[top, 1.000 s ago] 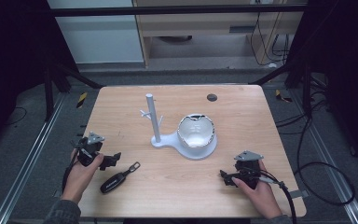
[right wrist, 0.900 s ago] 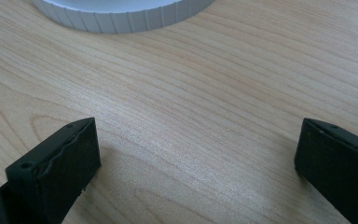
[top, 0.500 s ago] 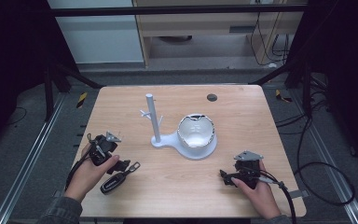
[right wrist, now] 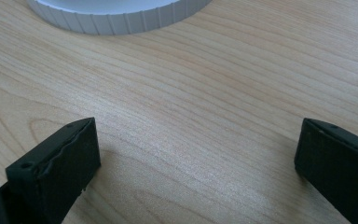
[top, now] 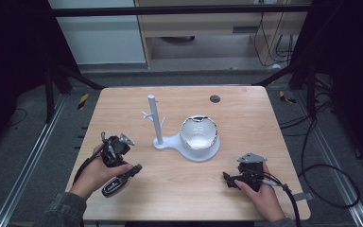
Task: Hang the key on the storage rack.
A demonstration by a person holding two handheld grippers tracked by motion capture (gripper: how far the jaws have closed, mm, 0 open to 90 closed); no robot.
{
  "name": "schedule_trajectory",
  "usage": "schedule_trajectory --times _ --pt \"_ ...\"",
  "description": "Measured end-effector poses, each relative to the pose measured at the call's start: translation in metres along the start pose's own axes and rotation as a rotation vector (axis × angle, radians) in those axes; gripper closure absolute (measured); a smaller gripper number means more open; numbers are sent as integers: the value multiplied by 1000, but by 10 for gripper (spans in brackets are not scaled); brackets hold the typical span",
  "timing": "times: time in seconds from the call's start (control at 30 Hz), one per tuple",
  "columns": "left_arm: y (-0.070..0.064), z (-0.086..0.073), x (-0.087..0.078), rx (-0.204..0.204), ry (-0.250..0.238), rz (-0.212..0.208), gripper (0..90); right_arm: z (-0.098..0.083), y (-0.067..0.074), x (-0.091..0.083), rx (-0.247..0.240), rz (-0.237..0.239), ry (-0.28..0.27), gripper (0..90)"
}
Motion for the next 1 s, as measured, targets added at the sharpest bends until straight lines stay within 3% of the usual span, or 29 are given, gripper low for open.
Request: schedule_trajectory --times 0.23,0.4,0.47,0.67,1.0 --pt "4 11 14 25 92 4 104 0 0 0 0 0 0 5" --pt "-3 22 17 81 133 13 194 0 0 0 1 0 0 5" --pt "-5 23 20 76 151 3 206 0 0 0 1 0 0 5" --pt "-2 20 27 57 216 3 239 0 0 0 -5 0 -1 5" --pt "-2 4 37 90 288 -13 359 0 0 0 -4 0 0 5"
Point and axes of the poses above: each handheld gripper's, and its own axes: x roughly forward along the jaws, z roughly out of its top, y roughly to its left, the point moved 2 cm from there along x, roughly forward along the jaws, and after that the axes turned 8 degrees about -y, right-handed, at the moved point
